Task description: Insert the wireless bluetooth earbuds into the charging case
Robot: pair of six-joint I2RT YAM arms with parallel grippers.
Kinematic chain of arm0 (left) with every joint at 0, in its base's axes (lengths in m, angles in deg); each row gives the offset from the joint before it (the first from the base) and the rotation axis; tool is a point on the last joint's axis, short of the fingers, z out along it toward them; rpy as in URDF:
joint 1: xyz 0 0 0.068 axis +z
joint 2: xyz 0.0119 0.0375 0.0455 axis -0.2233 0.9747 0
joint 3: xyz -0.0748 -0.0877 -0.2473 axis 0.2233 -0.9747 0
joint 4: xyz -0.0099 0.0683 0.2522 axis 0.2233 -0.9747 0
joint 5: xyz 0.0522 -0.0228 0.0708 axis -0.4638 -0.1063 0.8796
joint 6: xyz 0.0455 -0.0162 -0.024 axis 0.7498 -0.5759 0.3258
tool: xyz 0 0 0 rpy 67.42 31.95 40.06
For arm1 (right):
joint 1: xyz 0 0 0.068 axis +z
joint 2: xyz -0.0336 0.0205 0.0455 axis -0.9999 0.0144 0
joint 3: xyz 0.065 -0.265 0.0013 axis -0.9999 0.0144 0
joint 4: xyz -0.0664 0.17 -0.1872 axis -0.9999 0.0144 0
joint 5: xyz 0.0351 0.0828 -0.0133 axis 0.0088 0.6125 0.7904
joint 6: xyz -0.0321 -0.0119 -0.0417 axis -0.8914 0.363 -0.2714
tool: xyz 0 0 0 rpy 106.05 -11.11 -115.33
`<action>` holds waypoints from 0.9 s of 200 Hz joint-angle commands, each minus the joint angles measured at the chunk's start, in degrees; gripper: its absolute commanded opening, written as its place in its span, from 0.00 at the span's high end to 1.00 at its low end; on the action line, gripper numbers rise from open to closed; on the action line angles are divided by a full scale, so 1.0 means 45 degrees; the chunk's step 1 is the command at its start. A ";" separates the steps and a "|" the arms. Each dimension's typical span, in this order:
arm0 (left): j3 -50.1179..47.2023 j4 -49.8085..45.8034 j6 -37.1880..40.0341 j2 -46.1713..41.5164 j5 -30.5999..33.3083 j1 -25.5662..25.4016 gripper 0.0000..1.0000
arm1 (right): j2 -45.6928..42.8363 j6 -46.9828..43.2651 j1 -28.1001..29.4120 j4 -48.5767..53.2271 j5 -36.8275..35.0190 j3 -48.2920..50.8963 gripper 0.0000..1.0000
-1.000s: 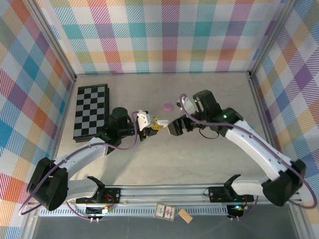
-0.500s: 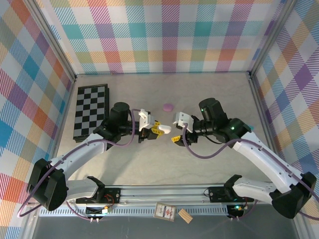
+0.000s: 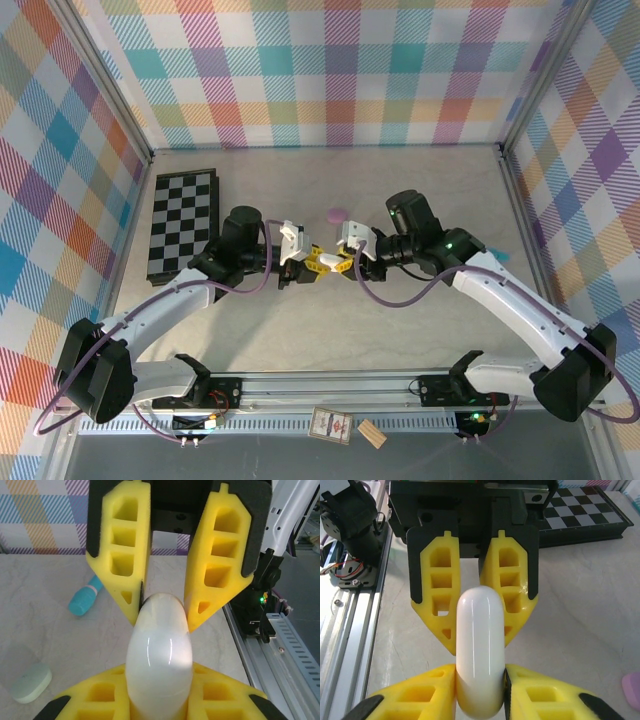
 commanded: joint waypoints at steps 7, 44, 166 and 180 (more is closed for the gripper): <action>0.0350 0.0152 0.0049 -0.0157 -0.0029 -0.0065 0.79 | -0.0089 0.0198 0.0102 -0.0647 0.0342 0.0147 0.80; -0.0019 0.1199 -0.0691 -0.0354 0.1021 -0.0065 0.25 | -0.0761 0.1270 -0.0015 -0.1761 -0.0978 0.1034 0.84; -0.2962 0.2929 -0.1080 -0.1017 0.6019 -0.0104 0.00 | 0.1707 1.5949 -0.1841 -0.5965 -0.2907 0.4171 0.85; -0.2918 0.2468 -0.0809 -0.0880 0.5739 -0.0137 0.00 | 0.2275 1.6475 -0.1841 -0.6271 -0.2905 0.4359 0.85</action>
